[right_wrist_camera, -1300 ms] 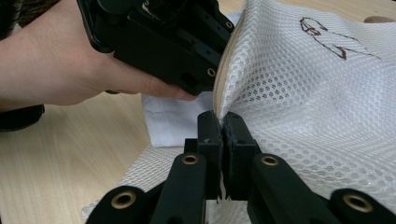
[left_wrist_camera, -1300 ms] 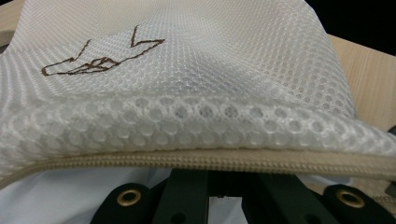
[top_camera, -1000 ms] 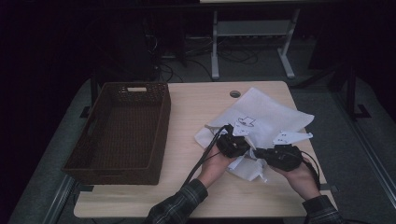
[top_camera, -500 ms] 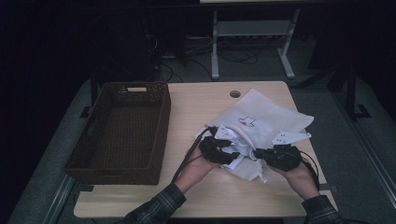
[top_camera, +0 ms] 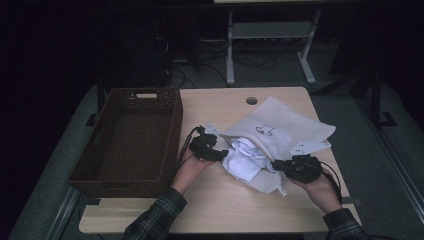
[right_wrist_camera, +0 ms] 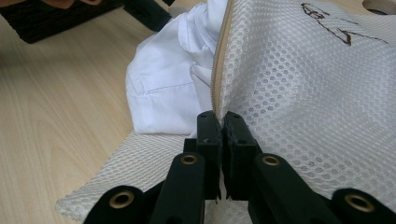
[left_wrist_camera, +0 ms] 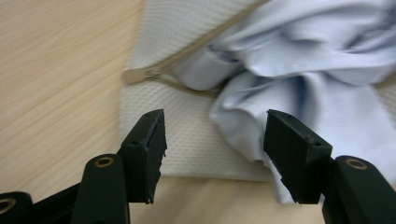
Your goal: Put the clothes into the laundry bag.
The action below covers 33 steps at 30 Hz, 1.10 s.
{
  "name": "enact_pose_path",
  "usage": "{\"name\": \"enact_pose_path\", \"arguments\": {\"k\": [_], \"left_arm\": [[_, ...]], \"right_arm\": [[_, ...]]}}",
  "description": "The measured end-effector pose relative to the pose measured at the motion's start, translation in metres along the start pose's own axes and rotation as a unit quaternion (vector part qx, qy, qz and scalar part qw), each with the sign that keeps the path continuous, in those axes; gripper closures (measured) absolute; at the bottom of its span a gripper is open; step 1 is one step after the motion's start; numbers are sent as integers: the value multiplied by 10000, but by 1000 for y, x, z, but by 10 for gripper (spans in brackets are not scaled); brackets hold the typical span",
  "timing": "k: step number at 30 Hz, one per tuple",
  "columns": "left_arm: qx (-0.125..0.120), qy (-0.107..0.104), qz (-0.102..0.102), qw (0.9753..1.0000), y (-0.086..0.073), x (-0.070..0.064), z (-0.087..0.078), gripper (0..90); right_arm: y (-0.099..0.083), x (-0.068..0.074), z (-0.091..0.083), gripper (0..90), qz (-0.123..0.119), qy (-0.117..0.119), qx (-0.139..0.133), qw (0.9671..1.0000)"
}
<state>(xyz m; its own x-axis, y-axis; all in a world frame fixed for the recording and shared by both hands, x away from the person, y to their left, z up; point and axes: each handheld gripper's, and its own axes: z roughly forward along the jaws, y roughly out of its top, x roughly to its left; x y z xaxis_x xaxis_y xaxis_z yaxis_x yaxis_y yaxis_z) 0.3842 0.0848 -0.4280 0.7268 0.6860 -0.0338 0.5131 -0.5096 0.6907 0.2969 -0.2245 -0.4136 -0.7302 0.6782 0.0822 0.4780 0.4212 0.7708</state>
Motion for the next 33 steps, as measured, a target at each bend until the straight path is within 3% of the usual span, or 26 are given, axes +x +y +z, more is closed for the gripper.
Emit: {"name": "enact_pose_path", "arguments": {"k": [2, 4, 7, 10, 17, 29, 33], "left_arm": [[38, 50, -22, 10000, 1, 2, 2, 388], [80, 236, -45, 9997, 3, 10, 7, 388], [75, 293, -140, 9994, 4, 16, 9, 389], [225, 382, -226, 9988, 4, 26, 20, 394], [401, 228, -366, 9983, -2, 34, 35, 423], [463, -52, -389, 9982, -5, 35, 38, 573], [488, -34, -391, 9980, -5, 35, 37, 709]], "right_arm": [[0, 0, 0, 856, -18, -7, 10, 10000], [-1, -1, 0, 856, -34, -11, 23, 10000], [-1, -3, -1, 857, -3, -40, 25, 10000], [-2, -5, -1, 857, 9, -48, 31, 10000], [-2, -5, -2, 856, -8, -46, 41, 10000], [-2, -5, -2, 856, -25, -45, 40, 10000], [-2, -5, -2, 856, -28, -55, 42, 10000]]}}
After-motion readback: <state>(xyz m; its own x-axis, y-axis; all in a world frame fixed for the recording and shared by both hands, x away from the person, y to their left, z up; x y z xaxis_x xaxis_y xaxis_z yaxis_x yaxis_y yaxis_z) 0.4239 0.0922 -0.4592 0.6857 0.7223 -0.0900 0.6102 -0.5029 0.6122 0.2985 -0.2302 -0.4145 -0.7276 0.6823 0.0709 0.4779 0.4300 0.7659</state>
